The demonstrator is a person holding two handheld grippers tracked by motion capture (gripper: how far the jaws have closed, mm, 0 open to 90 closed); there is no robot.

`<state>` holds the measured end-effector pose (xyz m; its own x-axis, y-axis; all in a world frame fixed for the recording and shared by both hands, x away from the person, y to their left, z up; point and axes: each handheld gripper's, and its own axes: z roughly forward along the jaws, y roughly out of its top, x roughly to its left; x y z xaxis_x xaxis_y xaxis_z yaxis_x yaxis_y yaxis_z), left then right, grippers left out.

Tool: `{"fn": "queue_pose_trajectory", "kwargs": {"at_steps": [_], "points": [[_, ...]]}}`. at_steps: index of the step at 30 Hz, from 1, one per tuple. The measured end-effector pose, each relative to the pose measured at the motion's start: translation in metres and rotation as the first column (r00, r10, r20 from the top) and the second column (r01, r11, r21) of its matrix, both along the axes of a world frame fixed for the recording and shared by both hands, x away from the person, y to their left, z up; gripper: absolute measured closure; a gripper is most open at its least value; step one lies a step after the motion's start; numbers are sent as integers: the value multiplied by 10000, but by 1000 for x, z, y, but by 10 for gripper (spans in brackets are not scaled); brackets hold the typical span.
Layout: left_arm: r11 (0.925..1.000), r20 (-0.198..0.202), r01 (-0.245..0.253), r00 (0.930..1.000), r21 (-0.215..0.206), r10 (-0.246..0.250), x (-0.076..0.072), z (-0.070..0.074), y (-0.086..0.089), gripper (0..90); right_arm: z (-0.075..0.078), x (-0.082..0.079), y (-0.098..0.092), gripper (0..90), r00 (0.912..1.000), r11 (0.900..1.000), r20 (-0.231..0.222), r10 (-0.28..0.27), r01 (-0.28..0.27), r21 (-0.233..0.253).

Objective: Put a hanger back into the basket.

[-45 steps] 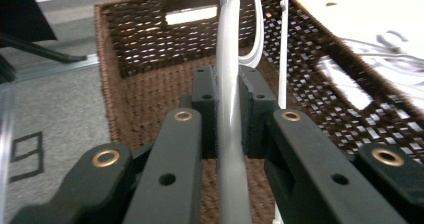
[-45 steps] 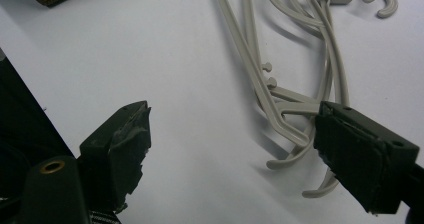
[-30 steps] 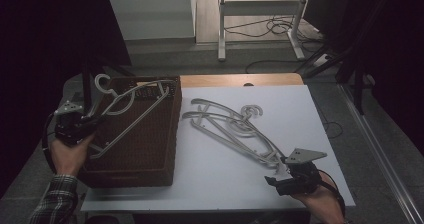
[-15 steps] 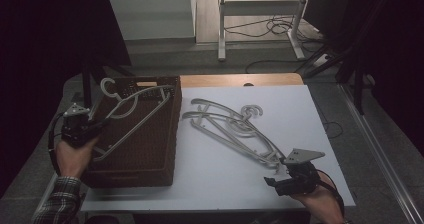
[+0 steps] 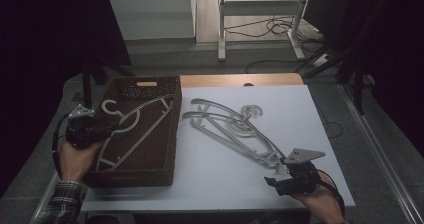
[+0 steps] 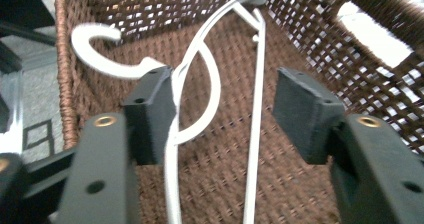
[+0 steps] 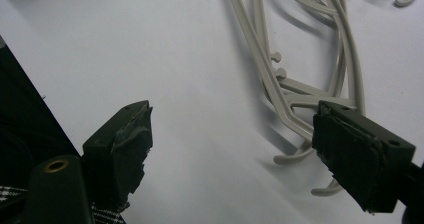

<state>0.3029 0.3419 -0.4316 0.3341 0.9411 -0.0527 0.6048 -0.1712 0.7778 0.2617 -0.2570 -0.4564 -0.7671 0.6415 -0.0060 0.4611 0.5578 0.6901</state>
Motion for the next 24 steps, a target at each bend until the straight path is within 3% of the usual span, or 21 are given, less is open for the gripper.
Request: {"fn": "queue_pose_trajectory", "kwargs": {"at_steps": [1,6,16,17,19,21,22,23,24], "points": [[9991,112,235,9997,-357,-231,-3,2,-2,356,0,0,0,169,10000,10000,11,-15,15,1],[9939,501,745,9962,-810,-706,-15,13,-14,242,0,0,-2,171,10000,10000,16,-54,54,52],[9801,1022,1661,9826,-1091,-1551,-32,28,-45,109,-1,-1,-4,170,9998,9999,162,-100,99,51],[9741,1002,1891,9790,-1237,-1774,-35,28,-52,100,-1,-1,-4,170,9998,9999,166,-111,110,71],[9717,1013,1987,9772,-1279,-1865,-36,28,-55,87,-1,-1,-5,170,9998,9998,163,-148,146,129],[9609,1111,2293,9706,-1553,-2137,-42,29,-65,73,-1,-1,-5,170,9997,9998,173,-159,156,146],[9609,1111,2293,9706,-1553,-2137,-42,29,-65,72,-1,-1,-5,170,9997,9998,202,-154,151,152],[9526,1188,2522,9649,-1701,-2342,-46,29,-74,65,-1,-1,-6,170,9996,9997,225,-161,157,179],[9498,1222,2602,9627,-1739,-2413,-48,29,-78,58,-1,-2,-6,170,9996,9996,229,-175,170,218]]}}
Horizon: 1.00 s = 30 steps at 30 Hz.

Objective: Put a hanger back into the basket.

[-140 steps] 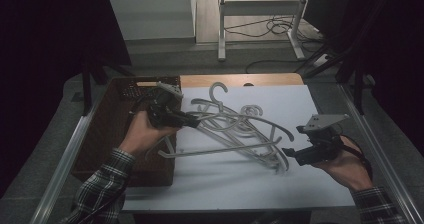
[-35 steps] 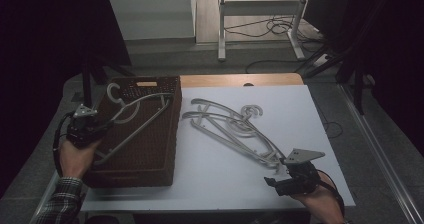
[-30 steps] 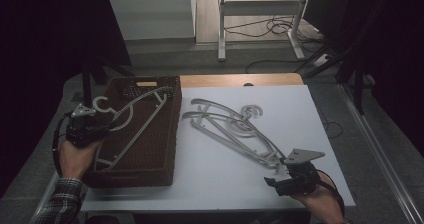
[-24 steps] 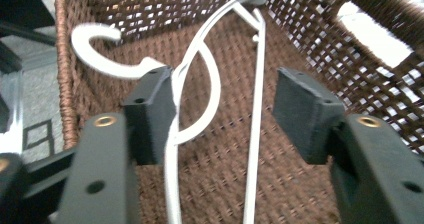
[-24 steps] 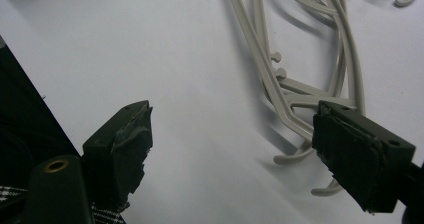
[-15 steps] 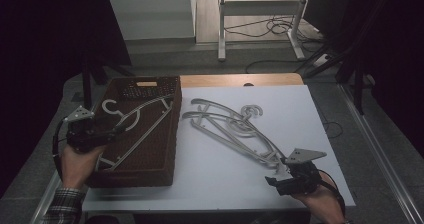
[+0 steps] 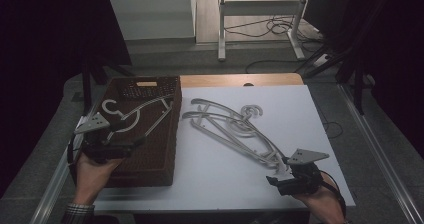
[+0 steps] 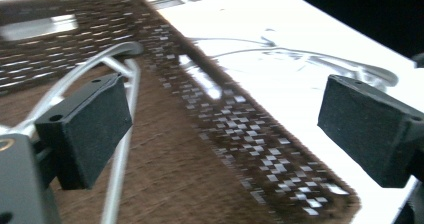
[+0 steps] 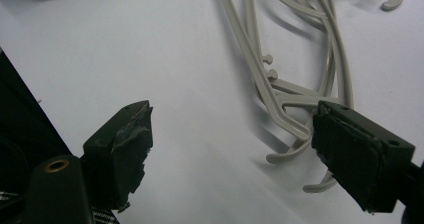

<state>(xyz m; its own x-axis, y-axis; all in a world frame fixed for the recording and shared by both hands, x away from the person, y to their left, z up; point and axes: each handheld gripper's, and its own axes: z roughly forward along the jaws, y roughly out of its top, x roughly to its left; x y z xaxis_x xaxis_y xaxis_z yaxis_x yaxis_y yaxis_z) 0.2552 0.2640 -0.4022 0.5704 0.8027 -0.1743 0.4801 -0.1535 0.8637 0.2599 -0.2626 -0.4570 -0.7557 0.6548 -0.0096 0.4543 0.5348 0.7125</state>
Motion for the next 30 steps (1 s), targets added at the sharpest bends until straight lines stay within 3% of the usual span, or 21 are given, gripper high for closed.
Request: {"fn": "queue_pose_trajectory", "kwargs": {"at_steps": [11,16,20,21,27,30], "points": [[9948,159,967,9952,-328,-963,-24,-13,-39,27,6,-4,-2,158,9989,9993,472,-19,1,385],[9892,268,1455,9891,-176,-1451,-35,-16,-64,11,7,-5,-4,156,9981,9980,612,-43,5,631],[9836,451,1772,9834,-348,-1756,-38,-21,-75,11,7,-5,-5,156,9980,9975,636,-42,-3,708],[9821,560,1864,9812,-257,-1848,-40,-27,-81,11,7,-5,-6,152,9976,9974,690,-42,-9,723],[9783,328,2068,9778,94,-2070,-43,-39,-94,6,4,-4,-8,140,9977,9973,668,-66,16,736],[9753,311,2158,9756,470,-2174,-45,-42,-102,0,2,-3,-10,137,9979,9972,640,-103,55,743]]}}
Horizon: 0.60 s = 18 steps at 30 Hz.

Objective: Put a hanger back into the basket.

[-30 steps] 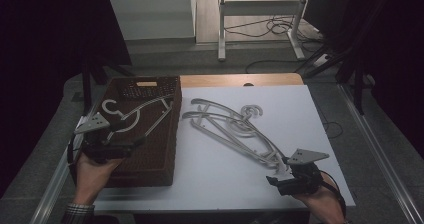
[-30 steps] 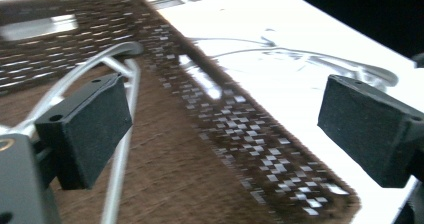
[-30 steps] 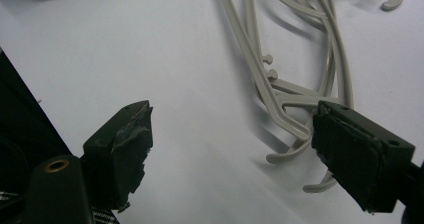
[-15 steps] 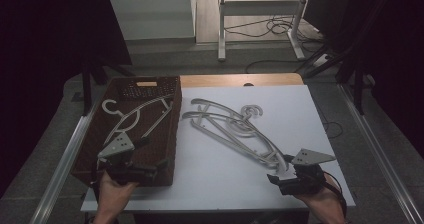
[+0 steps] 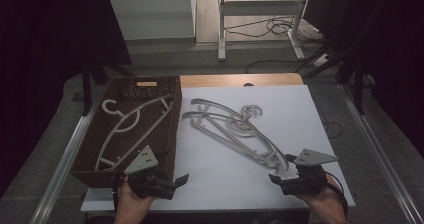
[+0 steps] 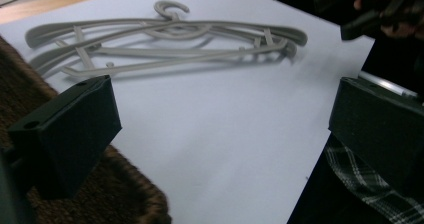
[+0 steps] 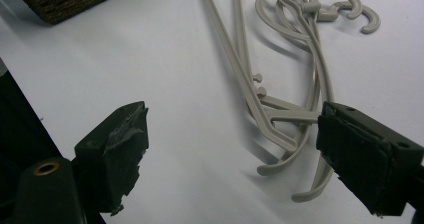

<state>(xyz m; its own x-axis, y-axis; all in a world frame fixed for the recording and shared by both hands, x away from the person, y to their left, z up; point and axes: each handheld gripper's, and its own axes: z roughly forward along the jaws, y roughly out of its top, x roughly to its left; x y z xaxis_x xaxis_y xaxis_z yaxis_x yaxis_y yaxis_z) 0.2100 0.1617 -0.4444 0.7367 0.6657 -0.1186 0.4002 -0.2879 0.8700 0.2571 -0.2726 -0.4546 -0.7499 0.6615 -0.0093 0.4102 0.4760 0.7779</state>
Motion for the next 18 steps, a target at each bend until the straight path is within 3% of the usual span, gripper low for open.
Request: {"fn": "queue_pose_trajectory", "kwargs": {"at_steps": [6,13,16,18], "points": [[9996,108,290,9995,4,-290,-1,-1,-6,0,-1,1,-1,117,9999,9998,-156,-67,70,193],[9994,166,342,9993,49,-343,-1,-3,-7,1,-5,3,1,86,9993,10000,-376,-69,71,59],[9994,329,301,9990,166,-306,-2,-3,-8,4,-6,4,5,52,9990,9997,-423,-140,130,-225],[9992,335,345,9988,176,-351,-2,-3,-9,4,-7,5,8,23,9977,9994,-649,-214,195,-290]]}}
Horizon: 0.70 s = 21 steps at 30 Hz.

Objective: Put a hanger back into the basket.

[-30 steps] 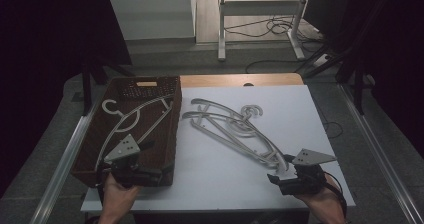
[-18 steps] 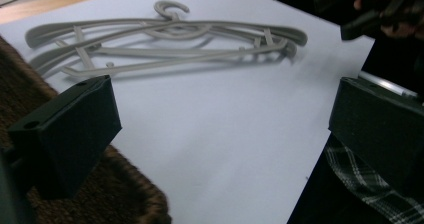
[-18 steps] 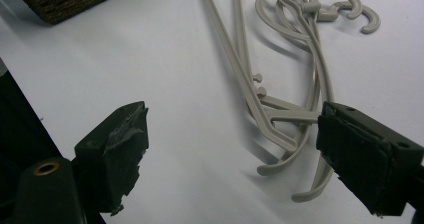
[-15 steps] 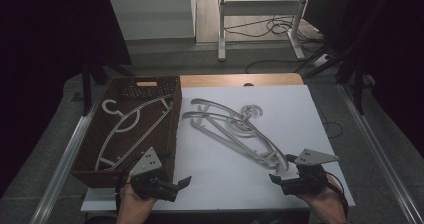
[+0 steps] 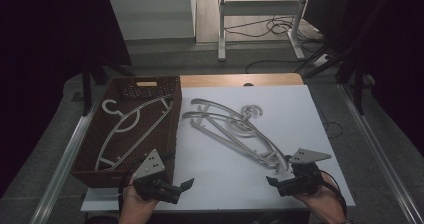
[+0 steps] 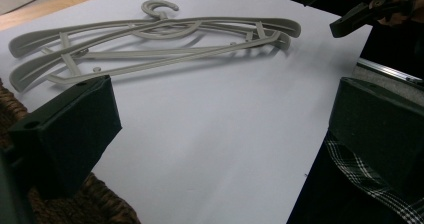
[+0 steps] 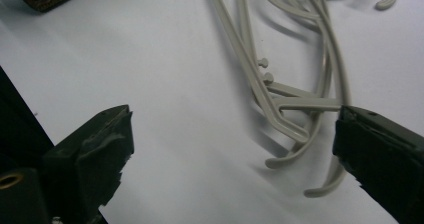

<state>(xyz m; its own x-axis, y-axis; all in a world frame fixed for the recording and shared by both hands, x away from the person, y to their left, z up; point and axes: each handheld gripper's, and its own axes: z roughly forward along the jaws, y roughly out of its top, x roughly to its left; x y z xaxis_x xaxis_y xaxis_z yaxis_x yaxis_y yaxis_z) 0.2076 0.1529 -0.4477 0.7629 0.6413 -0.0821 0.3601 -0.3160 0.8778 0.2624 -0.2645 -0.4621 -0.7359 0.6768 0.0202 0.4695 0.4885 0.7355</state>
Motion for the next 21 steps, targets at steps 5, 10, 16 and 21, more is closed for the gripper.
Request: {"fn": "queue_pose_trajectory", "kwargs": {"at_steps": [5,10,16,21], "points": [[9998,55,18,10000,210,-20,0,-1,-3,5,2,4,2,0,9997,9995,-220,-137,144,295],[9995,160,231,9996,212,-235,-2,-1,-7,9,6,10,1,0,9984,9980,-440,-348,370,510],[9989,191,433,9989,195,-436,-4,-1,-12,10,10,17,3,105,9968,9975,-417,-680,687,154],[9986,212,463,9987,274,-468,-4,-2,-13,12,13,24,2,195,9949,9963,-611,-806,821,237]]}}
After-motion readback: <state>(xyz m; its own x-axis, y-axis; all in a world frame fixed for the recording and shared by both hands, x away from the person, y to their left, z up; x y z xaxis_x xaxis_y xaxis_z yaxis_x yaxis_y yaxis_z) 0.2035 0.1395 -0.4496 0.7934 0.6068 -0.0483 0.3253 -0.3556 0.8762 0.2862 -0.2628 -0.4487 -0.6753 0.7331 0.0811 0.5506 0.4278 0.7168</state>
